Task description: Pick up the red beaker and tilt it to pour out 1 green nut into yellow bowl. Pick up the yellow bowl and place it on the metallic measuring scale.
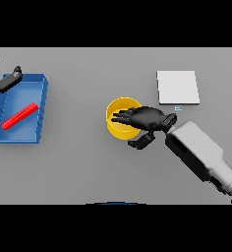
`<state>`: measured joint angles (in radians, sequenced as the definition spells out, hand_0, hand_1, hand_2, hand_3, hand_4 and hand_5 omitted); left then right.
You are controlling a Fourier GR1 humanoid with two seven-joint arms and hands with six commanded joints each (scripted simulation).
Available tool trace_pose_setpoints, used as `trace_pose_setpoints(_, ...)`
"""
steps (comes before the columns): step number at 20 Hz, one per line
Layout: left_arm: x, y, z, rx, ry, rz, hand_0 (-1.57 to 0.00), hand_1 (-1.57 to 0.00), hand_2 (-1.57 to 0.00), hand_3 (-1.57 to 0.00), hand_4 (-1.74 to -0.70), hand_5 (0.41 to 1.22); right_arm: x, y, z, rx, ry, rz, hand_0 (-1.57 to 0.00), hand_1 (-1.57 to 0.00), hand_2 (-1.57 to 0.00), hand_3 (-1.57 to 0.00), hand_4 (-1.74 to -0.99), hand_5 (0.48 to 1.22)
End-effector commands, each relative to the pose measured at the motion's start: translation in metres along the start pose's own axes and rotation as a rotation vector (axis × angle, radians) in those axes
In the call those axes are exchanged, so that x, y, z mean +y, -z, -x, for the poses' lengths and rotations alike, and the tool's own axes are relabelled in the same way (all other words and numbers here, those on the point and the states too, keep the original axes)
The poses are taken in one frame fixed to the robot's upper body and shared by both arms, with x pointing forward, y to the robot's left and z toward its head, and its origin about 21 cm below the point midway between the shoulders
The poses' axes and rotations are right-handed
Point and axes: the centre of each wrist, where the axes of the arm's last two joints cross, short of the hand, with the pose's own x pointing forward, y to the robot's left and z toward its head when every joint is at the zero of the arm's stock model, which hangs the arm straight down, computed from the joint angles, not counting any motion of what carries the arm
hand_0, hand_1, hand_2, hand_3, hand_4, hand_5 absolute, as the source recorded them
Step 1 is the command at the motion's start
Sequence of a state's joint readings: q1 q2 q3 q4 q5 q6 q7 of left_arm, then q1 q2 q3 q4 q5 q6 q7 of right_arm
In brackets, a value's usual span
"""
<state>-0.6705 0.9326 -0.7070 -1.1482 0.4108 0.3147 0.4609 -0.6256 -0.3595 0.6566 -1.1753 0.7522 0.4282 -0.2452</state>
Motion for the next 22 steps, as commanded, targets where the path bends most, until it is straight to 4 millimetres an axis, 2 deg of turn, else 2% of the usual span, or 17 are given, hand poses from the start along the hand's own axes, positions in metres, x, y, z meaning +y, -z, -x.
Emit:
trace_pose_setpoints(1, -0.003, -0.001, -0.003, -0.003, -0.002, -0.005, 0.0, 0.0, 0.0, 0.0, -0.79, 0.729, 0.002, 0.002, -0.001, -0.009, 0.004, 0.006, 0.0, 0.0, -0.02, -0.04, -1.289, 0.721)
trace_pose_setpoints(3, -0.001, 0.002, -0.007, 0.002, -0.003, -0.006, 0.0, 0.0, 0.0, 0.0, -0.79, 0.732, -0.002, 0.004, 0.0, 0.01, 0.017, 0.017, 0.0, 0.0, -0.05, -0.09, -1.309, 0.768)
trace_pose_setpoints(4, 0.0, 0.001, -0.003, 0.007, 0.003, -0.009, 0.0, 0.0, 0.0, 0.0, -0.79, 0.732, 0.0, 0.007, -0.003, 0.016, 0.027, 0.01, 0.0, -0.01, -0.08, -0.12, -1.333, 0.8)
trace_pose_setpoints(5, -0.002, -0.001, 0.001, 0.003, 0.002, -0.006, 0.0, 0.0, 0.0, 0.0, -0.8, 0.73, 0.0, 0.005, 0.001, 0.011, 0.026, 0.004, -0.07, -0.07, -0.14, -0.18, -1.365, 0.838)
trace_pose_setpoints(6, -0.001, -0.001, -0.002, 0.009, -0.004, -0.003, 0.0, 0.0, 0.0, 0.0, -0.8, 0.73, -0.001, 0.004, 0.002, 0.008, 0.024, 0.007, -0.17, -0.14, -0.2, -0.24, -1.396, 0.875)
trace_pose_setpoints(8, 0.001, 0.001, -0.006, 0.005, 0.001, -0.009, 0.0, 0.0, 0.0, 0.0, -0.79, 0.729, 0.001, 0.008, -0.002, 0.008, 0.004, 0.001, -0.47, -0.38, -0.38, -0.42, -1.479, 0.999)
trace_pose_setpoints(10, -0.001, 0.0, -0.002, 0.012, 0.01, -0.015, 0.0, 0.0, 0.0, 0.0, -0.79, 0.732, 0.0, 0.006, -0.003, 0.0, -0.004, -0.012, -0.78, -0.65, -0.59, -0.83, -1.469, 1.079)
trace_pose_setpoints(11, 0.0, 0.0, -0.001, 0.005, 0.0, -0.006, 0.0, 0.0, 0.0, 0.0, -0.79, 0.733, -0.001, 0.006, -0.002, 0.001, 0.007, -0.02, -0.94, -0.81, -0.79, -0.98, -1.521, 1.108)
trace_pose_setpoints(13, -0.001, -0.001, -0.003, 0.003, 0.001, -0.006, 0.0, 0.0, 0.0, 0.0, -0.79, 0.736, 0.0, 0.003, -0.001, -0.007, 0.012, -0.022, -1.17, -1.08, -1.07, -1.03, -1.594, 1.148)
trace_pose_setpoints(15, -0.002, -0.001, -0.005, -0.007, 0.002, -0.006, 0.0, 0.0, 0.0, 0.0, -0.79, 0.734, -0.005, 0.002, -0.004, 0.006, -0.003, -0.024, -1.31, -1.26, -1.25, -1.09, -1.642, 1.175)
trace_pose_setpoints(19, -0.002, -0.001, -0.004, -0.007, -0.003, -0.002, 0.0, 0.0, 0.0, 0.0, -0.79, 0.725, -0.008, -0.003, -0.005, 0.017, -0.004, -0.021, -1.46, -1.44, -1.44, -1.21, -1.692, 1.202)
trace_pose_setpoints(22, 0.0, 0.001, -0.003, 0.006, 0.007, -0.012, 0.0, 0.0, 0.0, 0.0, -0.78, 0.727, -0.022, -0.011, -0.005, 0.019, 0.005, -0.007, -1.52, -1.51, -1.5, -1.35, -1.711, 1.211)
